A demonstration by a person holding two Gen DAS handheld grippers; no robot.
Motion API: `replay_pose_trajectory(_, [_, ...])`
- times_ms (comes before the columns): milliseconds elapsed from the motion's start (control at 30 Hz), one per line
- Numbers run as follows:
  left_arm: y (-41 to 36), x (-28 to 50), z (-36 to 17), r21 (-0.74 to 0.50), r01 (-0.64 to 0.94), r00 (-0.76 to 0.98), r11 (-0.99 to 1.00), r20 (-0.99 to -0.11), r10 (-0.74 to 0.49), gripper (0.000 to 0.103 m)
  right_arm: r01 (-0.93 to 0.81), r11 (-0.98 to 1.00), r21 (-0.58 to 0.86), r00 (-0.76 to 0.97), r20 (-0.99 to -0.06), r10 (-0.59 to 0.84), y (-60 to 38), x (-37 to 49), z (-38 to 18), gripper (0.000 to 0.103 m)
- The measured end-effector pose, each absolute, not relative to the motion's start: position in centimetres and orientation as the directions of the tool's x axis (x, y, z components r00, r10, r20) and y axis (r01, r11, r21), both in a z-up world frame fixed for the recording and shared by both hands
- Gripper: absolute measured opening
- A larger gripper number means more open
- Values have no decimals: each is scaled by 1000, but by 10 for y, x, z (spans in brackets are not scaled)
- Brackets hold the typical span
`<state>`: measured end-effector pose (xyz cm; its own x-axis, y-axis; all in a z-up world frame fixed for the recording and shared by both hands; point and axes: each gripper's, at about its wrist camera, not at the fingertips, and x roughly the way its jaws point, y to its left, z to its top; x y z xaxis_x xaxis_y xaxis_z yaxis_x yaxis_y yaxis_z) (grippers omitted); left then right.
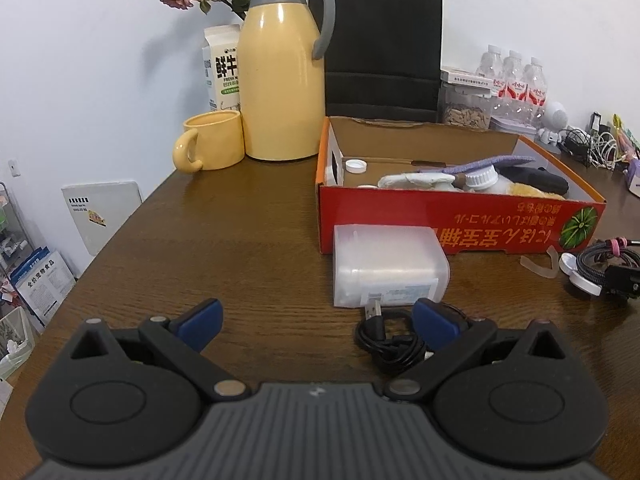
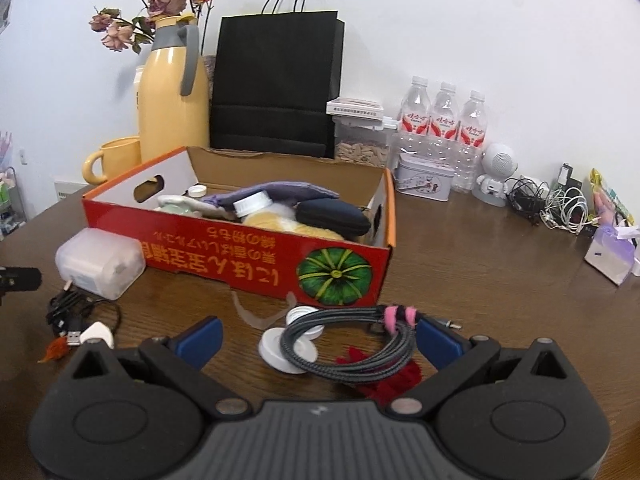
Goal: Organize objects
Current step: 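Grasp the black cable with the left gripper while the right gripper grasps the red rose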
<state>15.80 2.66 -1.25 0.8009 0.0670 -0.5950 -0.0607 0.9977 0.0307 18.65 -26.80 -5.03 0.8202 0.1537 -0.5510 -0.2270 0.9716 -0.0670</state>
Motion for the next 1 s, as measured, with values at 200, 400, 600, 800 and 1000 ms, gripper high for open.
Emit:
replay_pose_trajectory(200, [23,160,-21,30,-30,781,999,-623,42,103,-227,972,-66,822,-549,154,-265,183,-50,103])
replay_pose_trajectory(400, [19,171,-30,-5,-4,764,1000,-646,0,103,-220,974,-62,822,-549,151,-269,175,-51,103])
replay_pose_trajectory(600, [21,179,-41,-91,28,730,995,-678,-83,65,-217,975,-48,821,-550,155,-273,168,-54,103])
replay_pose_trajectory(800, [25,174,-40,-141,42,736,989,-665,-126,47,-221,974,-38,814,-557,163,-274,161,-59,103])
replay_pose_trajectory(1000, [24,168,-32,-126,46,754,991,-647,-117,47,-210,977,-36,814,-559,155,-281,156,-61,103])
